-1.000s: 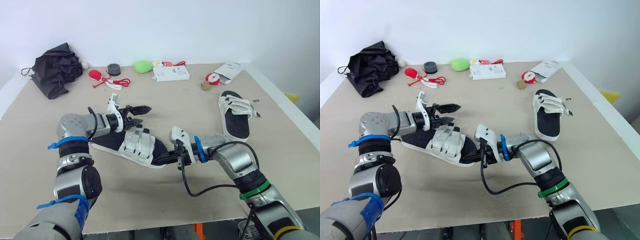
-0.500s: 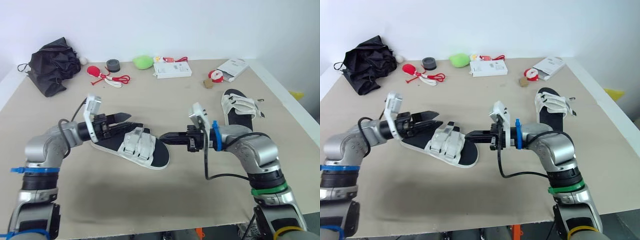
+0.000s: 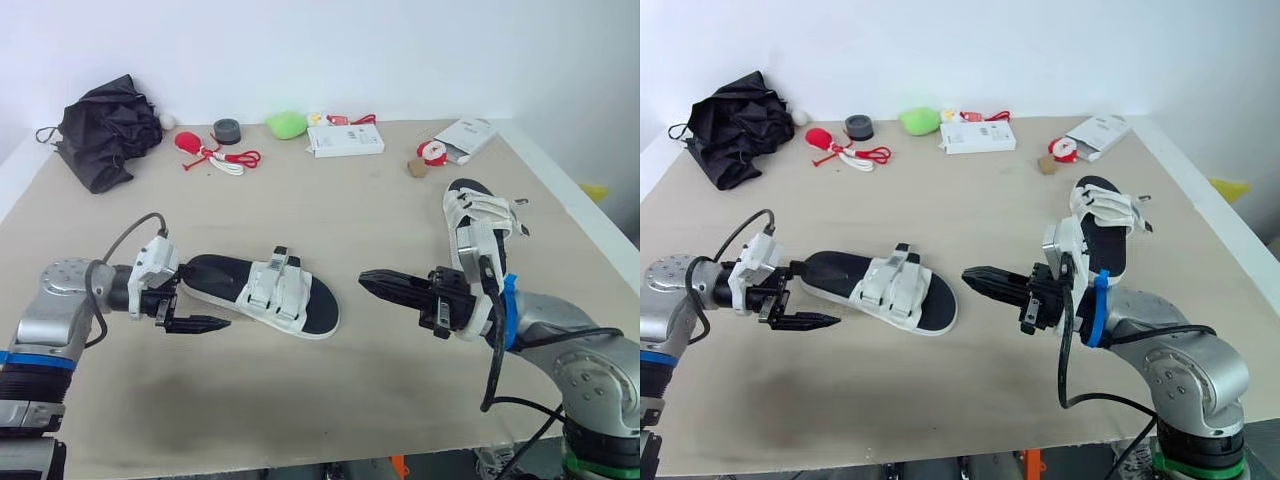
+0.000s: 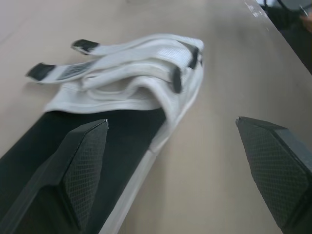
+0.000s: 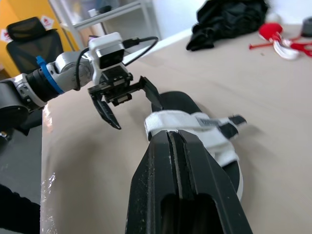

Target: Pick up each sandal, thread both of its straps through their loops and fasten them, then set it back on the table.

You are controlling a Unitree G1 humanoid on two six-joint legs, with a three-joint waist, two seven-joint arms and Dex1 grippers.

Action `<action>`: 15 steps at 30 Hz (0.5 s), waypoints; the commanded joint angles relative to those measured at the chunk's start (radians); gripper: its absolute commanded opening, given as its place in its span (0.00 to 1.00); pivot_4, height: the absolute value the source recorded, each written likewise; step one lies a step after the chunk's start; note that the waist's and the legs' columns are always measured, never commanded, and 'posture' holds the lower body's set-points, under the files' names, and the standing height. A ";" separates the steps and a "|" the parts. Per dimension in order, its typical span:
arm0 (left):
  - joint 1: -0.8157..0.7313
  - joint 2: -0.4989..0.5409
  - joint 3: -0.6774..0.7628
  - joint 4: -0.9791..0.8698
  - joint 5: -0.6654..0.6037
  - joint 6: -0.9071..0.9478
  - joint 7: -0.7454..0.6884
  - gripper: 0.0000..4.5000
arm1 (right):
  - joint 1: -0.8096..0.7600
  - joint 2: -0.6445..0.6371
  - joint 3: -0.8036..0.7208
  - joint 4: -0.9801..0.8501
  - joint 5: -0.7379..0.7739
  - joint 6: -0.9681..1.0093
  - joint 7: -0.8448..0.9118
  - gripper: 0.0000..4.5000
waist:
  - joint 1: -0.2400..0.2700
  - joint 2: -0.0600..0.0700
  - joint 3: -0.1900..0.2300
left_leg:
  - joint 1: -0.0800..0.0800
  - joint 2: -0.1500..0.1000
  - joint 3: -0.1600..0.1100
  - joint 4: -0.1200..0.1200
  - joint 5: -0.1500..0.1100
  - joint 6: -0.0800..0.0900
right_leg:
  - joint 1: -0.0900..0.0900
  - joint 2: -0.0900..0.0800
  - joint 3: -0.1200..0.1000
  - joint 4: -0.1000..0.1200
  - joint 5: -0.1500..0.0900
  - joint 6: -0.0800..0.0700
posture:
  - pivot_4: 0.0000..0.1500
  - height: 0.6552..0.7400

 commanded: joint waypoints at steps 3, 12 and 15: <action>-0.023 -0.012 -0.038 0.020 0.038 -0.042 -0.009 0.96 | 0.019 -0.036 -0.014 -0.063 0.051 -0.018 -0.041 0.00 | 0.001 0.000 0.000 | 0.000 0.000 0.000 0.000 0.000 0.000 | 0.000 0.000 0.000 0.000 0.000 0.000 | 1.00 1.00; -0.085 -0.081 -0.095 0.045 0.053 -0.015 -0.004 0.96 | 0.002 -0.059 0.038 -0.064 0.081 -0.049 -0.055 0.00 | -0.001 0.000 0.000 | 0.000 0.000 0.000 0.001 0.000 0.000 | 0.001 0.001 0.000 0.000 0.000 0.001 | 1.00 1.00; -0.095 -0.101 -0.108 0.038 0.051 0.009 0.001 0.84 | 0.005 -0.067 0.057 -0.052 0.068 -0.061 -0.055 0.00 | 0.000 0.000 0.000 | 0.000 0.000 -0.001 0.001 0.000 0.000 | 0.001 0.001 0.000 0.000 0.000 0.001 | 1.00 1.00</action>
